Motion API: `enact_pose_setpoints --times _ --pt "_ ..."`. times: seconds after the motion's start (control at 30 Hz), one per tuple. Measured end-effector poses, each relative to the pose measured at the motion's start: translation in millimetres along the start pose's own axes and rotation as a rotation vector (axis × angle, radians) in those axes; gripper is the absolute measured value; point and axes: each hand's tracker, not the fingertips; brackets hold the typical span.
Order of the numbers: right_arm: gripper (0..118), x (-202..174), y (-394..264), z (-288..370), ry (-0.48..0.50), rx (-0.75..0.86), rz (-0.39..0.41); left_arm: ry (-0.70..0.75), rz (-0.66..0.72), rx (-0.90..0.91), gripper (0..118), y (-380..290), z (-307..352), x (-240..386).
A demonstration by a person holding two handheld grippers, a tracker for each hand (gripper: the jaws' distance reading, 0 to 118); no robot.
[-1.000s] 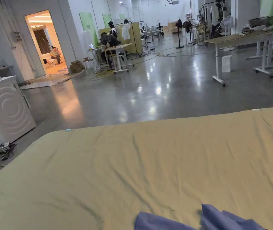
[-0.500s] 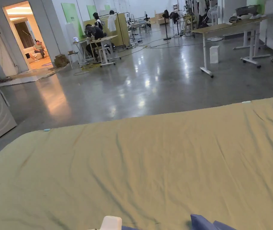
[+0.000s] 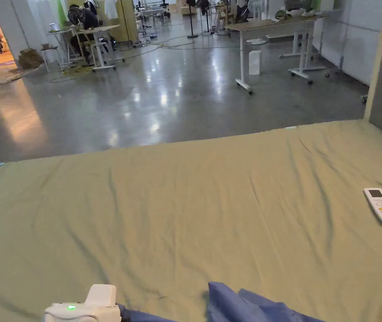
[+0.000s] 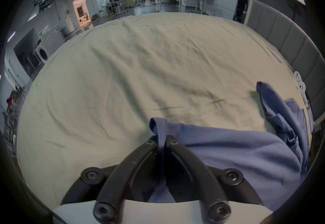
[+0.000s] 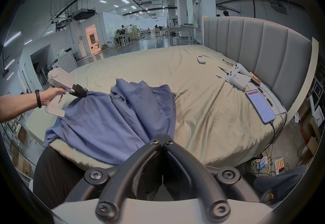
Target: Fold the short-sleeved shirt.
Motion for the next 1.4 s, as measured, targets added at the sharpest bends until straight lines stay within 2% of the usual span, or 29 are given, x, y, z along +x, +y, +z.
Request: enact_pose_setpoints --times 0.13,0.23,0.27,0.33,0.4,0.5,0.6,0.67,0.8,0.87,0.93,0.97,1.03,1.13,1.2,1.27,1.4 --pt "0 -1.2 13.4 -9.1 0.025 0.004 0.044 0.022 -0.103 -0.072 6 3.1 -10.3 7.6" --pt "2 1.7 40.6 -27.8 0.049 0.019 0.102 0.030 -0.109 -0.129 6 13.3 -10.7 11.8" --pt "15 2.8 54.4 -37.3 0.055 0.020 0.116 0.025 -0.103 -0.148 6 17.3 -14.0 8.9" --pt "49 6.0 80.7 -60.3 0.093 0.002 0.140 -0.003 -0.077 -0.185 6 24.1 -17.4 -0.4" --pt "48 12.2 101.3 -92.2 0.140 -0.013 0.150 -0.026 -0.036 -0.207 6 27.5 -17.0 -5.0" --pt "48 18.7 127.3 -149.6 0.146 -0.085 0.190 -0.036 -0.020 -0.217 6 30.2 -27.9 -14.5" --pt "67 29.1 136.5 -206.7 0.098 -0.168 0.185 -0.042 -0.012 -0.226 6 32.8 -36.4 -19.9" --pt "66 34.5 134.6 -236.1 0.058 -0.242 0.186 -0.054 0.001 -0.234 6 34.4 -37.6 -24.7" --pt "61 28.2 118.5 -256.3 0.097 -0.296 0.245 -0.065 0.011 -0.245 5 35.8 -41.5 -27.2" --pt "46 22.7 107.9 -266.2 0.088 -0.325 0.288 -0.064 0.010 -0.247 6 35.7 -43.0 -25.8" --pt "24 19.5 100.9 -270.5 0.074 -0.332 0.297 -0.055 0.001 -0.241 5 34.2 -43.3 -25.0" --pt "21 20.2 101.2 -269.3 0.079 -0.320 0.292 -0.049 -0.007 -0.233 6 32.1 -42.6 -22.1" --pt "10 23.9 106.4 -267.6 0.097 -0.310 0.238 -0.038 -0.037 -0.207 5 27.8 -42.4 -20.5" --pt "9 37.4 111.2 -264.9 0.121 -0.313 0.127 -0.055 -0.047 -0.140 4 20.2 -30.9 -24.9" --pt "9 44.7 120.6 -247.2 0.123 -0.244 0.093 -0.152 0.121 0.020 3 8.3 -1.8 -47.6" --pt "8 52.9 133.0 -220.1 0.150 -0.175 0.063 -0.244 0.256 0.084 3 -3.4 42.3 -65.5" --pt "7 65.4 161.8 -158.5 0.161 -0.029 0.010 -0.253 0.231 0.233 3 -13.3 133.0 -100.0"
